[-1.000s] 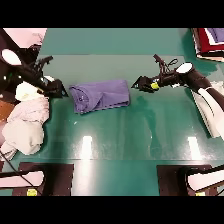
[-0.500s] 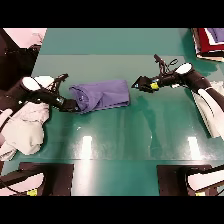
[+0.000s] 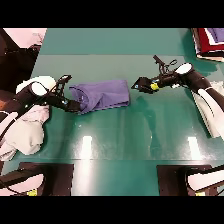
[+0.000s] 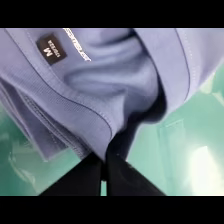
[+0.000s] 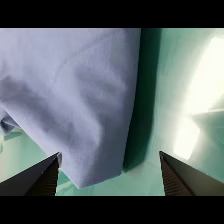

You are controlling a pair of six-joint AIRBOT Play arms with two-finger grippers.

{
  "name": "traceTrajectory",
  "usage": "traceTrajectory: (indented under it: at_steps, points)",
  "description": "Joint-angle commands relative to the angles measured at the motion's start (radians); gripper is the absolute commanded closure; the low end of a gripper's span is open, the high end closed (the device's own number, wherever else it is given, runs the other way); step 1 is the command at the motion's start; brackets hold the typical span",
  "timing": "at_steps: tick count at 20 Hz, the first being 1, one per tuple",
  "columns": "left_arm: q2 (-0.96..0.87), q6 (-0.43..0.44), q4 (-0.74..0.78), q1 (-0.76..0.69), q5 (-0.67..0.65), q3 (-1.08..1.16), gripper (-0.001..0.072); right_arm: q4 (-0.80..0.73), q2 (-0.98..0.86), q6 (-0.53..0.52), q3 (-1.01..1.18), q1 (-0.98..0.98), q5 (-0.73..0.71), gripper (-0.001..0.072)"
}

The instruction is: Fold the shirts.

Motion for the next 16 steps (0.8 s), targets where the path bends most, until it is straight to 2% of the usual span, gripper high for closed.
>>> traceTrajectory:
  at_steps: [1,5,8,9,10,11,12,15,16]
  points:
    - [-0.002,-0.005,0.081,0.056,-0.116,0.094,0.0684,0.000,0.000,0.014,0.001,0.000,0.009,0.0022]
    - [-0.002,-0.006,0.112,0.187,-0.189,0.178,0.0683,-0.001,0.000,0.017,0.001,-0.001,0.017,0.0022]
    - [-0.003,-0.006,0.118,0.222,-0.246,0.175,0.0673,0.000,0.000,0.017,0.001,-0.001,0.017,0.0022]
    - [-0.003,-0.009,0.116,0.222,-0.266,0.175,0.0398,0.000,0.000,0.017,0.001,-0.001,0.017,0.0021]
    - [-0.003,-0.031,0.109,0.222,-0.280,0.175,0.0029,0.000,0.000,0.017,0.001,0.001,0.017,0.0021]
    - [-0.003,-0.042,0.109,0.222,-0.280,0.175,-0.0005,0.000,0.000,0.017,0.001,0.001,0.019,0.0020]
    - [-0.003,-0.041,0.112,0.222,-0.280,0.180,-0.0009,0.000,-0.001,0.017,0.001,0.003,0.025,0.0019]
    - [-0.002,-0.058,0.088,0.222,-0.282,0.229,-0.0008,0.030,-0.035,0.018,0.001,0.016,0.052,0.0018]
    - [-0.002,-0.058,0.055,0.222,-0.286,0.251,0.0015,0.061,-0.061,0.018,0.001,0.026,0.058,0.0018]
